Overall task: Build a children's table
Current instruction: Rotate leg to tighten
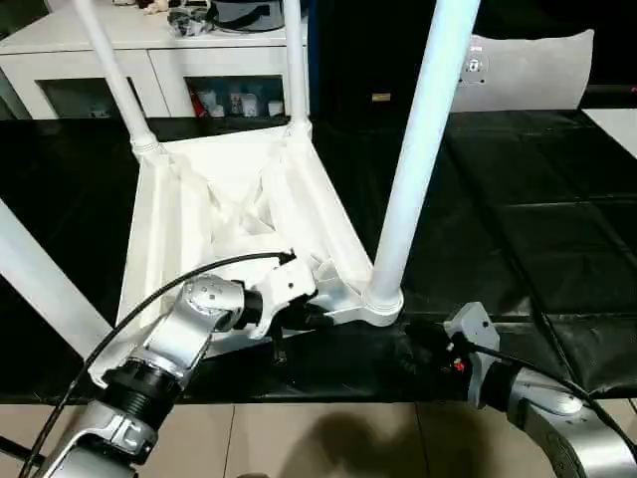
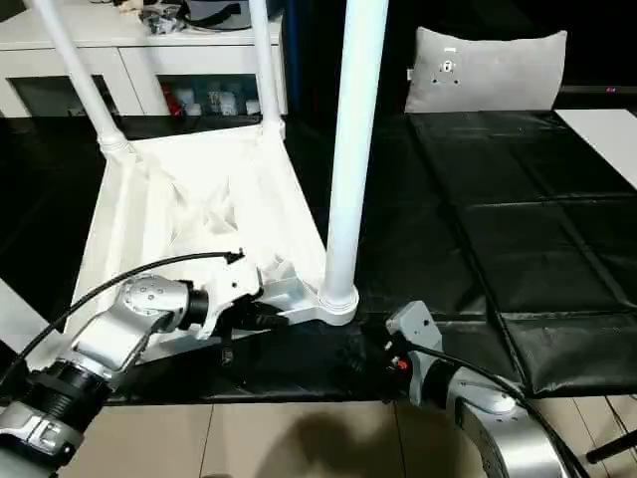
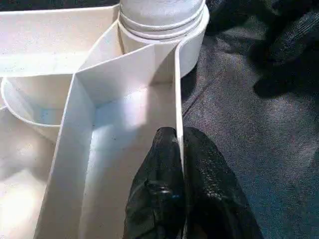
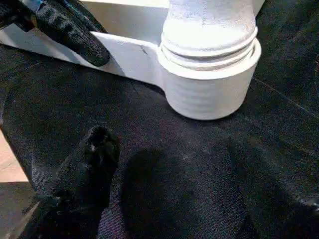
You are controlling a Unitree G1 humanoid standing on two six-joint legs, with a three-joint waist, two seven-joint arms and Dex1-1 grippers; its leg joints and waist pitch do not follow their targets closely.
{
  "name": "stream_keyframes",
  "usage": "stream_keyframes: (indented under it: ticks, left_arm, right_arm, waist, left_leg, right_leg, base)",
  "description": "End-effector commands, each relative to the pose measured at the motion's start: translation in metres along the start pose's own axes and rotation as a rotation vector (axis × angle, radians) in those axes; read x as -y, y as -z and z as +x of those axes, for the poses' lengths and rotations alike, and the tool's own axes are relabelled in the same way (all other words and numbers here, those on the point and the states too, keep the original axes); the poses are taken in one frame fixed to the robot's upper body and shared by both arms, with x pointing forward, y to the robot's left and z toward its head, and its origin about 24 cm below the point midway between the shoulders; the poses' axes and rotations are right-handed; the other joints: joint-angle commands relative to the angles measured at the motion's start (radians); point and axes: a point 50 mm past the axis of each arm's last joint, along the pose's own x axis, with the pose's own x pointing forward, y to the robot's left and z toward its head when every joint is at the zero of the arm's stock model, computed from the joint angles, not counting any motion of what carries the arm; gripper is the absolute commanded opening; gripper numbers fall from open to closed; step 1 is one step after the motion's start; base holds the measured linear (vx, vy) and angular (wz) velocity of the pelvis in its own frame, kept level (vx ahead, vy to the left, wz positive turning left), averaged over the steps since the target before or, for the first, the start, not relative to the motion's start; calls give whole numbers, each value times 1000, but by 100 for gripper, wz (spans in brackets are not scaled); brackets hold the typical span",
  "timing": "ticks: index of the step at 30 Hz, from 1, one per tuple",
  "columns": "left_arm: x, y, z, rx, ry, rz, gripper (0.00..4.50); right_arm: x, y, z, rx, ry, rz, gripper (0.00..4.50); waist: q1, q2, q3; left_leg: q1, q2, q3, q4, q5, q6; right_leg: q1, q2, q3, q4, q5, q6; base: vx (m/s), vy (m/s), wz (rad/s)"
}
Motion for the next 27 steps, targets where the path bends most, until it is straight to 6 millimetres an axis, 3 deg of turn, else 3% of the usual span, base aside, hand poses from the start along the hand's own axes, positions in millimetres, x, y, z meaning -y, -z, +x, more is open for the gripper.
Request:
stream_keyframes:
  ticks: [1, 27]
  left_arm:
    - [0, 1, -1, -12, 18, 9, 0]
    - [0, 1, -1, -12, 18, 9, 0]
  right_arm:
    - [1, -4, 0, 11, -3, -22, 372]
    - [1, -4, 0, 11, -3, -22, 372]
  waist:
    - [4, -23, -62]
    - [4, -23, -62]
  left_leg:
    - [-19, 26, 12, -57, -42, 96]
    - [-20, 25, 12, -57, -41, 95]
  right_leg:
    - [73, -64, 63, -76, -239, -85]
    - [75, -65, 63, -75, -243, -83]
  base:
    - [0, 0, 0]
    - [0, 0, 0]
